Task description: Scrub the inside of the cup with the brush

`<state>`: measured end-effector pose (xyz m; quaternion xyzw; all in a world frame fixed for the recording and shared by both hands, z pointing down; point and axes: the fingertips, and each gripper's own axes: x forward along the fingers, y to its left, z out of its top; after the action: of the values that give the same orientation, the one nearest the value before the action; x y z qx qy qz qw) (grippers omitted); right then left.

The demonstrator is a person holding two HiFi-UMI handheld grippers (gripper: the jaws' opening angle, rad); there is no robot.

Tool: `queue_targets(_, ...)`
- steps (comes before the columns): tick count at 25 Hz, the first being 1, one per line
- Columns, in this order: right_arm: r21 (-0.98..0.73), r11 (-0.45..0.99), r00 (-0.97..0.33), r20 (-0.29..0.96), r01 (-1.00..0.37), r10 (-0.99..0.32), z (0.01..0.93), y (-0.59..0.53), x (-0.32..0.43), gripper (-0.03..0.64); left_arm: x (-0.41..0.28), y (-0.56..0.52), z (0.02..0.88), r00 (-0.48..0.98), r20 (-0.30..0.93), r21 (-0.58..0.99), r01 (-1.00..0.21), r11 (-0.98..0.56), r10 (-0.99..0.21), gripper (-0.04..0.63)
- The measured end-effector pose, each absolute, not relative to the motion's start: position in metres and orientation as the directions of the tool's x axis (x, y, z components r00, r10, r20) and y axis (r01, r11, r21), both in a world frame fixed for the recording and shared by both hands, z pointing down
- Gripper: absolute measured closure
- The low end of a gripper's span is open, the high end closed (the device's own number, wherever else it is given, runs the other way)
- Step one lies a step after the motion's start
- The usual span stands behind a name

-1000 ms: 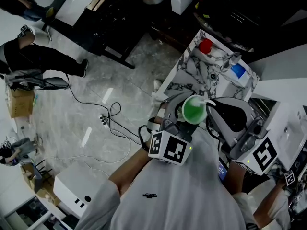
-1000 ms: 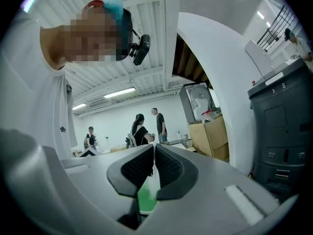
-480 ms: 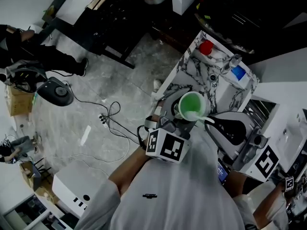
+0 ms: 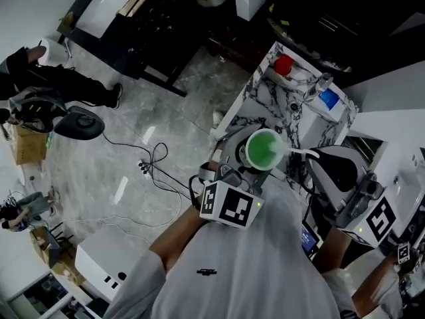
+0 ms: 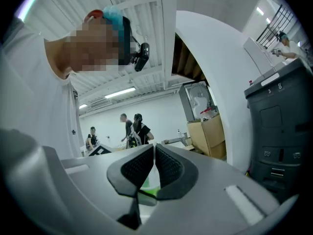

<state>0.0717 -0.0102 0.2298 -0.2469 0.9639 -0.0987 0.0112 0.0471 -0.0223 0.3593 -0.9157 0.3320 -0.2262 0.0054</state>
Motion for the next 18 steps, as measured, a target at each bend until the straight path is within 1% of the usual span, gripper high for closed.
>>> queue_targets(2,-0.200,0.851,-0.869,0.008,-0.486,-0.495,0.230,-0.019,0.071,0.598,0.049,-0.022,0.360,0.681,0.409,-0.165,-0.599,-0.784,-0.607,0.355)
queue_targets(6,-0.194,0.860,-0.876,-0.007,-0.472,-0.483,0.231,-0.026,0.055,0.598,0.051,-0.024,0.359,0.691,0.400,-0.170,-0.589,-0.790,-0.602,0.355)
queue_targets(13,-0.224,0.884,-0.895,-0.086,-0.410,-0.437,0.213,-0.023,0.032,0.598,0.052,-0.020,0.364,0.692,0.418,-0.167,-0.579,-0.798,-0.589,0.355)
queue_targets(18,-0.253,0.898,-0.919,-0.069,-0.359,-0.387,0.212,-0.009,0.026,0.598,0.056,-0.031,0.360,0.695,0.401,-0.170,-0.584,-0.794,-0.597,0.356)
